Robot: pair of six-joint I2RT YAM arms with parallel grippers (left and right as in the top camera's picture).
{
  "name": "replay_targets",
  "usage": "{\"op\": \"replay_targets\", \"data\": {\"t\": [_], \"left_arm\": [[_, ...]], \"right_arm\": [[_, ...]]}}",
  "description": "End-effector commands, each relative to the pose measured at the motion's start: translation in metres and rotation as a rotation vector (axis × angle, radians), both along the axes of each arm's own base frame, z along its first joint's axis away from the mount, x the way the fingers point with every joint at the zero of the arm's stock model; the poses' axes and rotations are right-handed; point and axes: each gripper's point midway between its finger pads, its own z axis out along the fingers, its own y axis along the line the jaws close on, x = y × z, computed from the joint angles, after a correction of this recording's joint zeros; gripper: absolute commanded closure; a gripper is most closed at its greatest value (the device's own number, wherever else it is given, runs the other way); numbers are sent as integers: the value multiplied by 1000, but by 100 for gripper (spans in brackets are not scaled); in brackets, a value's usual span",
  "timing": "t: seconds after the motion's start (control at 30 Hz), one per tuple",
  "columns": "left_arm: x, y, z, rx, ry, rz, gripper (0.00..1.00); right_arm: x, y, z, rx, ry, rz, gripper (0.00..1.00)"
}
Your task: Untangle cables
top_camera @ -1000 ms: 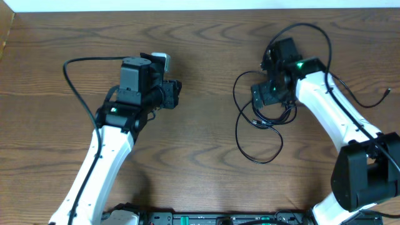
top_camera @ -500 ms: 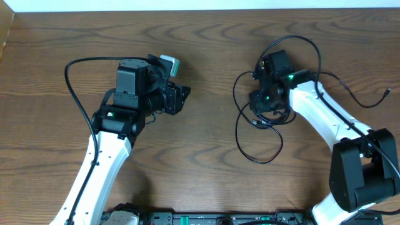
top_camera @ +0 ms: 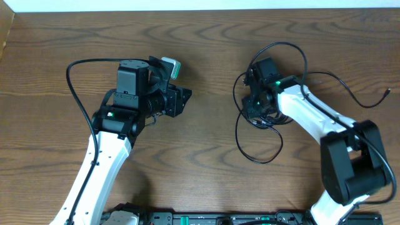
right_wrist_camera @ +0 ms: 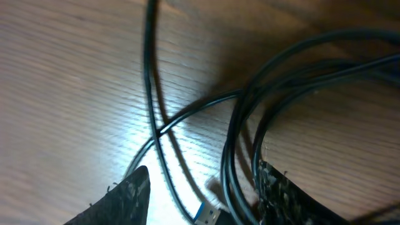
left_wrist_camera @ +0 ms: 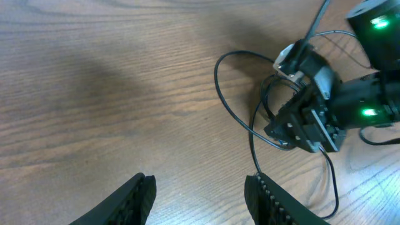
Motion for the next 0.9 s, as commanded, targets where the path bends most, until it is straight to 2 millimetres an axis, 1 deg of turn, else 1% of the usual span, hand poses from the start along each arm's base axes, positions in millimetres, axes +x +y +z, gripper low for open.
{"op": "replay_targets", "data": {"t": [0.0, 0.07, 0.13, 0.2, 0.23, 0.27, 0.3, 0.37, 0.43, 0.47, 0.53, 0.6, 0.63, 0.67, 0.73, 0.77, 0.8, 0.83, 0.87], "left_arm": [[-3, 0, 2, -2, -3, -19, 49], [-4, 0, 2, -2, -3, -19, 49], [-3, 0, 2, -1, -3, -19, 49], [-4, 0, 2, -1, -1, -19, 49], [-4, 0, 2, -1, 0, -18, 49], [-4, 0, 1, -1, 0, -18, 49], [-4, 0, 1, -1, 1, -19, 49], [-4, 0, 1, -1, 2, -19, 49], [-5, 0, 0, 1, 8, -19, 49], [-6, 0, -1, 2, 14, -19, 49], [-10, 1, -4, 6, 33, -19, 49], [-13, 2, -7, 10, 56, -19, 49], [-15, 2, -9, 12, 66, -18, 49], [-16, 2, -10, 13, 71, -19, 49], [-17, 2, -10, 6, 81, -12, 49], [-18, 0, -9, -5, 85, -19, 49], [-20, -4, -8, -25, 88, -38, 49], [-24, -10, -4, -60, 95, -70, 49], [-27, -16, -2, -88, 98, -96, 49]], "right_arm": [[-5, -2, -19, -22, 43, -17, 50], [-4, -2, -23, -22, 47, -21, 51], [-3, -1, -23, -19, 43, -27, 53], [0, 0, -23, -15, 35, -31, 66], [0, 0, -23, -13, 34, -34, 85], [0, 0, -23, -12, 36, -42, 94], [0, -1, -23, -11, 39, -51, 98], [-1, 1, -23, -1, 44, -52, 99], [-1, 7, -18, 29, 45, -52, 99], [0, 10, -15, 37, 38, -50, 99], [7, 13, -1, 51, 6, -48, 99], [18, 17, 25, 74, -48, -46, 99], [25, 20, 46, 92, -90, -46, 99], [32, 21, 63, 106, -125, -48, 99], [46, 19, 107, 131, -200, -98, 99], [50, 18, 128, 148, -227, -117, 99], [53, 18, 149, 167, -254, -127, 99], [54, 17, 177, 185, -289, -129, 99], [54, 16, 195, 192, -311, -130, 99]]}}
